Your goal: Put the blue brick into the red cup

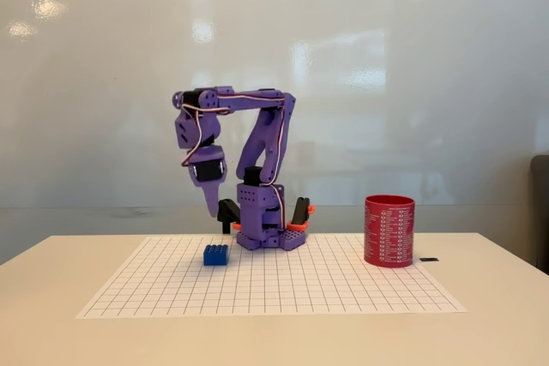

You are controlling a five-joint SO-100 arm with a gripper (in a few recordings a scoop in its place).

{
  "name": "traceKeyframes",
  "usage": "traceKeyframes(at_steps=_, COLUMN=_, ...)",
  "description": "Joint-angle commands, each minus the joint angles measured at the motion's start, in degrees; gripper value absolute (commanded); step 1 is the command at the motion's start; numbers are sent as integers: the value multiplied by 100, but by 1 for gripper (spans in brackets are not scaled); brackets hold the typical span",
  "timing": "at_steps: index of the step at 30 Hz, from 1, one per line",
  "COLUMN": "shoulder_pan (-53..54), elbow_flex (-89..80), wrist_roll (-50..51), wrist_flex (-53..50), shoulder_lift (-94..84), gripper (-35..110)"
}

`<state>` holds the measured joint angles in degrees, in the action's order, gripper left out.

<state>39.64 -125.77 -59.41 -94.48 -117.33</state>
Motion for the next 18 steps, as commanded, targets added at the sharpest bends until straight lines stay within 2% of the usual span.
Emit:
traceKeyframes(at_steps=1, shoulder_pan=-9, elbow_flex=-360, wrist_roll=-114, wrist_flex=237, shoulder_lift=-352, gripper=-1)
traceKeyframes(at_steps=11, shoulder_pan=-316, elbow_flex=-1213, wrist_roll=563, wrist_flex=1099, shoulder_lift=-765, gripper=-1)
traceKeyframes(at_steps=18, shoulder_pan=-343, elbow_flex=-1020, wrist_roll=1178, wrist_flex=1046, shoulder_lift=-844, gripper=-1)
